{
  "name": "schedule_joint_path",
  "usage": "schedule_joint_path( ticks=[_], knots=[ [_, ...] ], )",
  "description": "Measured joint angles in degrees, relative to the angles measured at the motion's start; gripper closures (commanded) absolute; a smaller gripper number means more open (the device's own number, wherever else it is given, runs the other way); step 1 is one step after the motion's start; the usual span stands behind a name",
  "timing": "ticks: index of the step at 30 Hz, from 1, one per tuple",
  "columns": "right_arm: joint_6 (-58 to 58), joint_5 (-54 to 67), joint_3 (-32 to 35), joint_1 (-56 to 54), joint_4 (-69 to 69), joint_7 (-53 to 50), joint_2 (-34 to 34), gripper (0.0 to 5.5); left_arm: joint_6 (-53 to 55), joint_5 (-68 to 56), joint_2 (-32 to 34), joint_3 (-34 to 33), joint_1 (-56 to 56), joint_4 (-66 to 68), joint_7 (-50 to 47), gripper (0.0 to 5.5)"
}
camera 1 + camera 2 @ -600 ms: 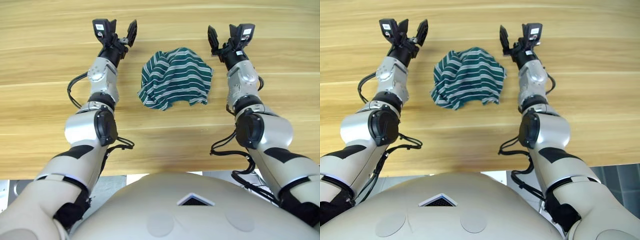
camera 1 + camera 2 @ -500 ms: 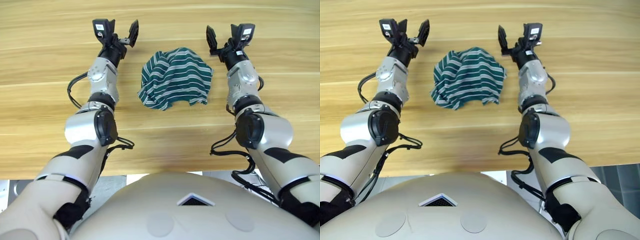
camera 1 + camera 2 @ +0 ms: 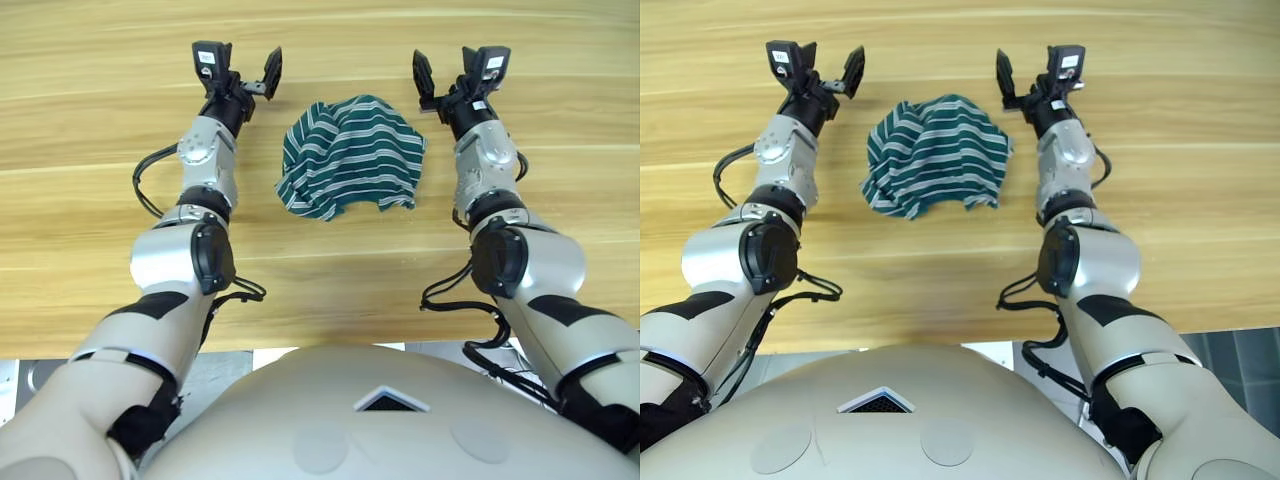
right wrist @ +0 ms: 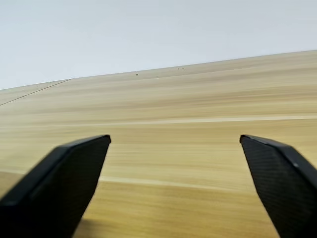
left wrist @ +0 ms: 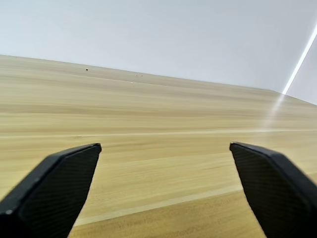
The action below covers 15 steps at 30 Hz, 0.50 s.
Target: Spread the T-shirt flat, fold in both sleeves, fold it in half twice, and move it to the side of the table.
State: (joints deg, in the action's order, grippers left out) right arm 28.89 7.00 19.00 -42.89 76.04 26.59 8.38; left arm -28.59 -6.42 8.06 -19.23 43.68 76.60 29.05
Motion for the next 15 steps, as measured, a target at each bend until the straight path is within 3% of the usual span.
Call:
schedule_joint_path(
  ticks=[15],
  knots=[
    [0.25, 0.00, -0.39, 0.00, 0.00, -0.06, 0.00, 3.73, -0.09, -0.54, -0.01, -0.17, 0.00, 0.00, 0.84, 3.53]
  ],
)
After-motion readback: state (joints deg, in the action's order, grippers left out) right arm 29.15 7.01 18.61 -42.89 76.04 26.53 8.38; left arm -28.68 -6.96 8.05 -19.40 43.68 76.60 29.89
